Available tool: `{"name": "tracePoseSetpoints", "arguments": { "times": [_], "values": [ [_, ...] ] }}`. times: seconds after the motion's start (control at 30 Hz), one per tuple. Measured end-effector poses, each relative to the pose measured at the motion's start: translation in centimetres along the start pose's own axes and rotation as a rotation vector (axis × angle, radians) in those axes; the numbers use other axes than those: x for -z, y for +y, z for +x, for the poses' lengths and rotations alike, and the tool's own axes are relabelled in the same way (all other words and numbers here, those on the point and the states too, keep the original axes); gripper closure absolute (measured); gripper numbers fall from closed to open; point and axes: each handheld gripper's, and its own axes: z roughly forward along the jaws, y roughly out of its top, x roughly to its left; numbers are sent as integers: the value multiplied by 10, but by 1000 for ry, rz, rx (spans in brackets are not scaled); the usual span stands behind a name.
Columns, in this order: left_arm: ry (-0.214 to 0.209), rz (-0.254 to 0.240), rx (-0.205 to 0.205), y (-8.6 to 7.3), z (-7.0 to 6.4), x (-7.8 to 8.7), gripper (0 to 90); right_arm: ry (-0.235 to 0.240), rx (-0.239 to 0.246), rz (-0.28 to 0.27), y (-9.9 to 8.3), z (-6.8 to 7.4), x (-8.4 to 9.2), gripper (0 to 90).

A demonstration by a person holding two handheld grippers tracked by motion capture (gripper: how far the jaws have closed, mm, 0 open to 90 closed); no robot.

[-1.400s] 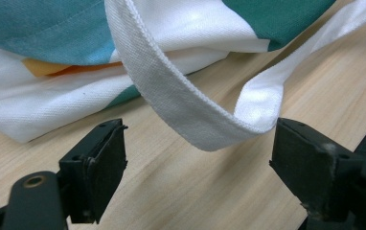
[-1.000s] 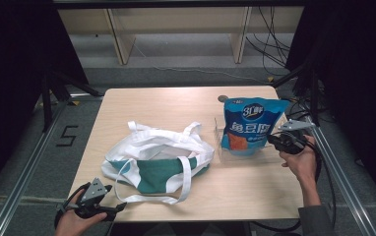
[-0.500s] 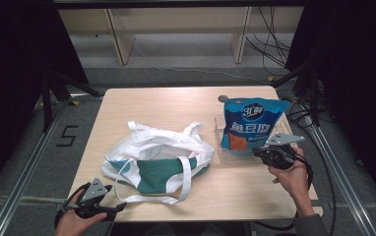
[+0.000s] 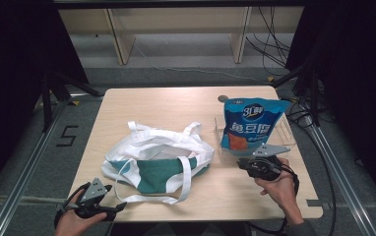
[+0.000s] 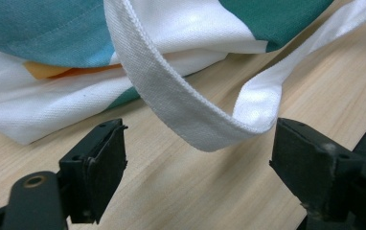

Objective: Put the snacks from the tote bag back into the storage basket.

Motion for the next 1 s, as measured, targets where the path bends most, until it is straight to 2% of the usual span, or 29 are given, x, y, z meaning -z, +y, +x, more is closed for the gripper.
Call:
{"name": "tracePoseSetpoints", "arguments": {
  "times": [0.1,0.13,0.17,0.2,0.23,0.27,0.3,0.4,0.43,0.57,0.67,0.7,0.73,0.77,0.83,0.87,0.9,0.93,0.97,1.0],
  "values": [
    [0,0,0,0,0,0,190,-2,-35,-17,-2,6,-3,714],
    [0,2,-1,0,0,0,190,-9,-12,-21,-1,6,-3,672],
    [-1,1,0,0,0,0,190,-9,-57,-20,-2,11,-3,646],
    [-1,2,0,0,0,0,190,-7,-43,-13,-1,10,-2,618],
    [-1,-5,8,0,-1,-1,190,0,-67,-14,-2,12,-2,592],
    [-1,-5,8,0,-1,-1,190,-6,-70,-23,-3,13,-4,547],
    [1,1,-1,0,0,0,190,-7,-69,-14,-3,14,-3,524],
    [0,-5,6,0,-1,-1,190,-14,-86,-16,-7,16,-7,464],
    [0,-5,7,0,-1,-1,190,-17,-70,-15,-9,15,-8,454],
    [1,0,-1,0,0,0,190,-19,-69,-3,-13,18,-9,423],
    [1,-1,-6,0,0,0,190,-6,-91,-10,-15,22,-9,408],
    [3,-4,-29,1,1,0,190,-20,-92,-11,-16,24,-8,398],
    [4,-10,-35,0,1,0,190,-22,-82,-14,-17,23,-8,391],
    [4,-9,-17,0,0,0,190,-24,-86,-18,-18,24,-7,386],
    [2,-2,-12,0,0,0,190,-11,-89,-16,-20,25,-7,371],
    [0,0,-3,0,0,0,190,-8,-114,-17,-21,28,-7,370],
    [1,-1,-7,0,0,0,190,-19,-86,-9,-21,27,-5,367],
    [1,-1,-8,0,0,0,190,-17,-118,-16,-22,31,-5,363],
    [1,-1,-5,0,0,0,190,-20,-82,-15,-22,29,-5,357],
    [1,-2,0,0,-1,0,190,-15,-98,-11,-22,31,-4,351]
  ]
}}
